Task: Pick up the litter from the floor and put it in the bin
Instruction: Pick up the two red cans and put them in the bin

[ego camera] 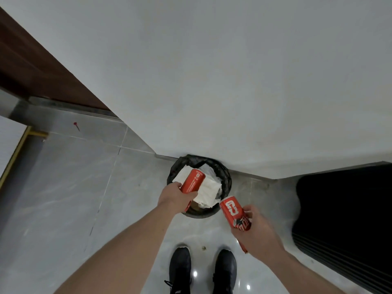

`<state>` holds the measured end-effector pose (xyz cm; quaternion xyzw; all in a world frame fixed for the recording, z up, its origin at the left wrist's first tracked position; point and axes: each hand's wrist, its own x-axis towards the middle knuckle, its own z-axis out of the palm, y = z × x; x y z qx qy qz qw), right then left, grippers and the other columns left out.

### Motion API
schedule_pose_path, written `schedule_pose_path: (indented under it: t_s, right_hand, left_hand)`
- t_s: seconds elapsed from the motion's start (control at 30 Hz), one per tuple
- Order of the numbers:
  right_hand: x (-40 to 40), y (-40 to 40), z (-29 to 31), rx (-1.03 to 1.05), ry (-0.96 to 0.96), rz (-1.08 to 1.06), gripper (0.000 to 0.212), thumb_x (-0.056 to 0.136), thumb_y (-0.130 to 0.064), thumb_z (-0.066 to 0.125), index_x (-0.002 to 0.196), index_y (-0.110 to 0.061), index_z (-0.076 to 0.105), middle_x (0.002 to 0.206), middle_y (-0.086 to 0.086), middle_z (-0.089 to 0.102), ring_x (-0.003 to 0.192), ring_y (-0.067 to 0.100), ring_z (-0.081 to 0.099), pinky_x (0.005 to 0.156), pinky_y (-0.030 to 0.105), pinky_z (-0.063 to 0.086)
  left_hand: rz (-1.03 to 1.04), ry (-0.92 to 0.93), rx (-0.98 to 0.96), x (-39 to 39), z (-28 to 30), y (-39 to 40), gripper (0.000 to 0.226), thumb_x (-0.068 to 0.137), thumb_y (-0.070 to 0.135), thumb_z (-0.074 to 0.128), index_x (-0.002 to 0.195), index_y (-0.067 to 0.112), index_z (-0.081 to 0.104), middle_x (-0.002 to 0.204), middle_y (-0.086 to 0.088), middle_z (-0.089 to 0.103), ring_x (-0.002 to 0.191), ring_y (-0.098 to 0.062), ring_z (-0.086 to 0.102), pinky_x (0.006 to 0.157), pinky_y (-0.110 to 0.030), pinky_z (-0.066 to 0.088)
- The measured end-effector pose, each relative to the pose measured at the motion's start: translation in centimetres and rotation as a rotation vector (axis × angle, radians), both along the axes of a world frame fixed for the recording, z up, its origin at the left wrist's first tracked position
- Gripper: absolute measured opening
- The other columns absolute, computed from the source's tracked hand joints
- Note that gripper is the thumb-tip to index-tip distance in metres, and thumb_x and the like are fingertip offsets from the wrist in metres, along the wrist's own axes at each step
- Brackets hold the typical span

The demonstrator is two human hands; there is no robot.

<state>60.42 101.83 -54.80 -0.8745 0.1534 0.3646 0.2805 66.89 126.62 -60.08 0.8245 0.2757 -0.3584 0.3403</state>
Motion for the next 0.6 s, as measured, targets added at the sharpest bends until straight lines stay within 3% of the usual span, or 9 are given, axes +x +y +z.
schedule_pose_path:
  t_s: [0.1, 0.23, 0.37, 0.5, 0.6]
  right_hand:
    - [1.2, 0.4, -1.1, 0.005, 0.003, -0.012, 0.055, 0.078, -0.046, 0.078, 0.121, -0.038, 0.045, 0.102, -0.016, 0.066, 0.083, 0.002, 0.066, 0.067, 0.025, 0.058]
    - [2.3, 1.4, -2.5, 0.035, 0.014, -0.027, 0.054, 0.079, -0.045, 0.079, 0.120, -0.034, 0.045, 0.095, -0.016, 0.063, 0.081, 0.003, 0.065, 0.066, 0.022, 0.054]
    - [3.2, 3.1, -3.5, 0.084, 0.045, -0.095, 0.056, 0.082, -0.035, 0.080, 0.121, -0.030, 0.040, 0.089, -0.015, 0.060, 0.074, 0.006, 0.064, 0.057, 0.021, 0.050]
    - [4.8, 4.9, -4.6, 0.112, 0.053, -0.198, 0.053, 0.085, -0.026, 0.077, 0.123, -0.025, 0.039, 0.095, -0.005, 0.064, 0.074, 0.011, 0.068, 0.046, 0.026, 0.054]
    - [6.5, 6.6, -5.2, 0.093, 0.022, -0.223, 0.056, 0.087, -0.028, 0.075, 0.130, -0.020, 0.039, 0.105, -0.002, 0.061, 0.076, 0.008, 0.061, 0.044, 0.017, 0.046]
  left_hand:
    - [-0.065, 0.030, 0.039, 0.6, -1.7, 0.3, 0.096, 0.050, 0.079, 0.070, 0.126, 0.023, 0.053, 0.112, 0.002, 0.064, 0.096, -0.019, 0.064, 0.083, -0.036, 0.057]
    - [-0.234, 0.074, 0.050, -1.6, -1.5, 1.1, 0.081, 0.068, 0.057, 0.077, 0.136, 0.024, 0.046, 0.126, -0.001, 0.054, 0.111, -0.022, 0.058, 0.096, -0.040, 0.053]
    - [-0.371, 0.080, 0.094, -4.7, -0.8, 2.6, 0.078, 0.085, 0.036, 0.069, 0.153, 0.026, 0.032, 0.153, 0.003, 0.036, 0.136, -0.021, 0.043, 0.110, -0.036, 0.042]
    - [-0.404, 0.028, 0.115, -6.4, 0.2, 5.0, 0.066, 0.092, 0.031, 0.060, 0.153, 0.029, 0.033, 0.155, 0.012, 0.033, 0.134, -0.015, 0.043, 0.109, -0.032, 0.042]
    - [-0.408, -0.010, 0.112, -6.9, 1.2, 6.5, 0.058, 0.093, 0.029, 0.058, 0.148, 0.031, 0.039, 0.151, 0.016, 0.034, 0.130, -0.011, 0.044, 0.107, -0.028, 0.043]
